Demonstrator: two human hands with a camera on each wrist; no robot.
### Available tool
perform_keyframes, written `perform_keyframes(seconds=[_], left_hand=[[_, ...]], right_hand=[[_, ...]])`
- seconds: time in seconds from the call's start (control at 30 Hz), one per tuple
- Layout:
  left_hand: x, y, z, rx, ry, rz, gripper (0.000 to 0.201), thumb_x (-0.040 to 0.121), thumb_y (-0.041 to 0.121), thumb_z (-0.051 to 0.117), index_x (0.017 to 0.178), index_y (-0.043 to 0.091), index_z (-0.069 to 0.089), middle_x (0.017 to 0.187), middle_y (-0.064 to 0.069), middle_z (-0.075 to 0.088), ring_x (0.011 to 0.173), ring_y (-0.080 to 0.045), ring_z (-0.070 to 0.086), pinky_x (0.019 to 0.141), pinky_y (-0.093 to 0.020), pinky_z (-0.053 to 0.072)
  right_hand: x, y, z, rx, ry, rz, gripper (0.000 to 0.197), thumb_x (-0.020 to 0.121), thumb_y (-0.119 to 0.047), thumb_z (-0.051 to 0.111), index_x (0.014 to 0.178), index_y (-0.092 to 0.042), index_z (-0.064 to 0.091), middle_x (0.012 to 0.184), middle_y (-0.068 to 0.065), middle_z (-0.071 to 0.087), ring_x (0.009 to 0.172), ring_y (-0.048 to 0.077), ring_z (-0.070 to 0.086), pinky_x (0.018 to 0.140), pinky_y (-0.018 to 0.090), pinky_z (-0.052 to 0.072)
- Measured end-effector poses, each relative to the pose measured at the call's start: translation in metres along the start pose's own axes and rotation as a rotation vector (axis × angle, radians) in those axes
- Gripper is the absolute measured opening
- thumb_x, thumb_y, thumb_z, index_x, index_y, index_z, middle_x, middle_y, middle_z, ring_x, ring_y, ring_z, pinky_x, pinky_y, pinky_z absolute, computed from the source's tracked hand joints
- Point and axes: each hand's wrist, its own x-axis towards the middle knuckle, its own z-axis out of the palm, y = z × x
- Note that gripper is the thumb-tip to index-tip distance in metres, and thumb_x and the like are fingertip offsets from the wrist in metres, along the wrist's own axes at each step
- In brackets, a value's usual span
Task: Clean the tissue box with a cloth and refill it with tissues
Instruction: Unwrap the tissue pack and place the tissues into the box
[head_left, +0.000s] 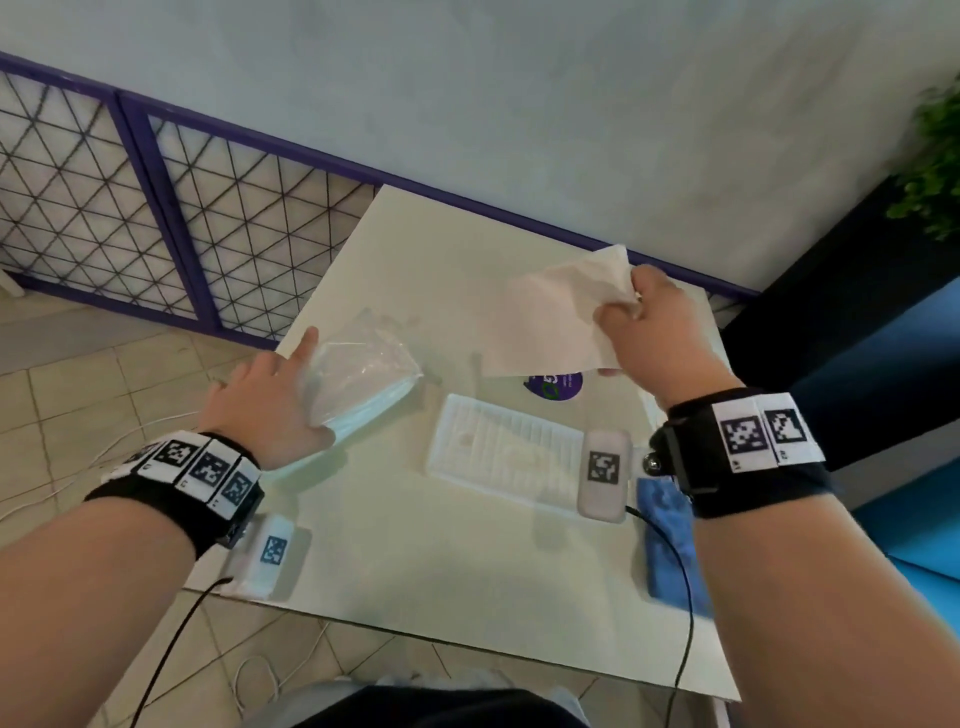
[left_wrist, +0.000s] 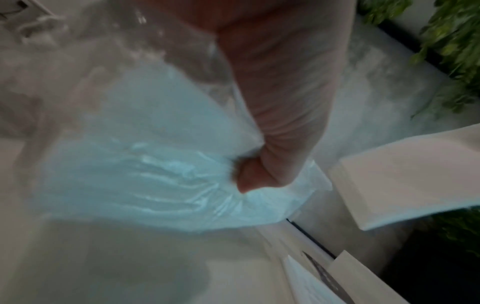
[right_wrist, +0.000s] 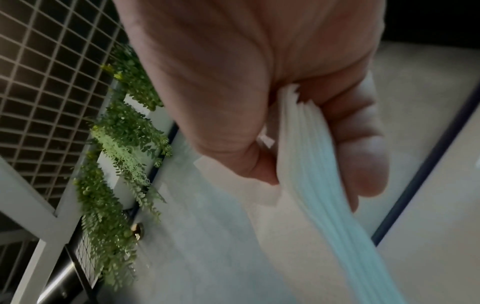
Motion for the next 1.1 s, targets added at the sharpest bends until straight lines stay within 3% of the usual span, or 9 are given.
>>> perform_keyframes(seconds=[0.17, 0.27, 0.43, 0.5, 0.57, 0.63, 0.8, 0.97, 1.1], left_hand=[[0.01, 0.024, 0.015, 0.063, -0.123, -0.094, 0.121, 0.063, 0.065, 0.065, 0.147, 0.035, -0.016, 0.153, -0.011, 0.021, 0.138, -0.033, 0.024, 0.11, -0.059, 0.023], [0.0, 0.043, 0.013, -0.012, -0.053, 0.062, 0.137, 0.049, 0.085, 0.063, 0.146, 0.035, -0.021, 0.159, -0.005, -0.005, 0.146, -0.027, -0.004, 0.114, -0.058, 0.008], [-0.006, 0.08, 0.011, -1.33, -0.365, 0.26, 0.107, 0.064, 0.014, 0.076, 0.137, 0.06, 0.014, 0.132, 0.004, 0.041, 0.129, -0.014, 0.038, 0.105, -0.031, 0.031], [-0.011, 0.083, 0.009, -1.856, -0.605, 0.137, 0.089, 0.064, 0.02, 0.086, 0.137, 0.045, 0.04, 0.11, -0.001, 0.061, 0.105, -0.018, 0.057, 0.094, -0.033, 0.048], [-0.021, 0.092, 0.004, -2.147, -0.907, 0.19, 0.078, 0.062, 0.032, 0.087, 0.132, 0.015, 0.056, 0.13, -0.015, 0.059, 0.116, -0.032, 0.057, 0.098, -0.038, 0.048], [-0.034, 0.106, -0.007, -2.046, -0.854, 0.248, 0.089, 0.063, 0.032, 0.089, 0.135, 0.0, 0.048, 0.145, -0.027, 0.039, 0.127, -0.037, 0.047, 0.107, -0.05, 0.038], [-0.05, 0.127, 0.011, -1.411, -0.415, 0.113, 0.083, 0.037, 0.026, 0.093, 0.113, 0.011, 0.065, 0.108, -0.01, 0.072, 0.103, -0.029, 0.067, 0.086, -0.042, 0.055], [-0.068, 0.132, 0.043, -1.101, -0.331, 0.221, 0.033, 0.058, 0.019, 0.085, 0.086, 0.025, 0.068, 0.082, 0.005, 0.071, 0.077, -0.01, 0.064, 0.069, -0.024, 0.05], [-0.072, 0.134, 0.064, -1.037, -0.377, 0.184, 0.034, 0.049, 0.028, 0.078, 0.081, 0.03, 0.067, 0.078, 0.011, 0.069, 0.071, -0.006, 0.059, 0.066, -0.021, 0.046]], right_hand=[[-0.023, 0.026, -0.01, -0.118, -0.066, -0.025, 0.014, 0.092, -0.017, 0.046, 0.104, -0.011, 0.048, 0.091, 0.011, 0.063, 0.076, 0.028, 0.065, 0.066, 0.047, 0.06], [-0.037, 0.039, -0.01, -0.168, -0.101, -0.059, 0.008, 0.091, -0.02, 0.049, 0.096, -0.013, 0.049, 0.081, 0.008, 0.062, 0.076, 0.027, 0.06, 0.077, 0.038, 0.053], [-0.065, 0.041, -0.016, 0.187, -0.189, -0.088, 0.015, 0.09, -0.022, 0.059, 0.103, -0.013, 0.058, 0.094, 0.004, 0.063, 0.091, 0.027, 0.063, 0.079, 0.043, 0.052], [-0.07, 0.045, -0.018, 0.338, -0.177, -0.059, 0.014, 0.089, -0.02, 0.06, 0.103, -0.017, 0.06, 0.099, 0.006, 0.067, 0.095, 0.028, 0.065, 0.08, 0.046, 0.057], [-0.073, 0.056, -0.014, 0.491, -0.177, 0.016, 0.019, 0.085, -0.023, 0.063, 0.101, -0.014, 0.06, 0.102, 0.012, 0.068, 0.096, 0.033, 0.066, 0.078, 0.052, 0.058], [-0.074, 0.072, -0.005, 0.611, -0.188, 0.079, 0.029, 0.078, -0.029, 0.064, 0.102, -0.013, 0.059, 0.104, 0.015, 0.069, 0.097, 0.037, 0.066, 0.079, 0.057, 0.056], [-0.092, 0.124, 0.028, 0.566, -0.239, 0.211, 0.025, 0.085, -0.012, 0.066, 0.108, -0.02, 0.063, 0.099, 0.0, 0.073, 0.096, 0.022, 0.07, 0.083, 0.031, 0.056], [-0.119, 0.171, 0.052, 0.435, -0.226, 0.219, 0.025, 0.081, -0.008, 0.072, 0.089, -0.027, 0.057, 0.078, -0.012, 0.063, 0.07, -0.004, 0.061, 0.062, 0.005, 0.045], [-0.128, 0.193, 0.07, 0.37, -0.218, 0.252, 0.029, 0.076, -0.009, 0.076, 0.089, -0.027, 0.056, 0.083, -0.007, 0.062, 0.074, 0.008, 0.056, 0.066, 0.015, 0.046]])
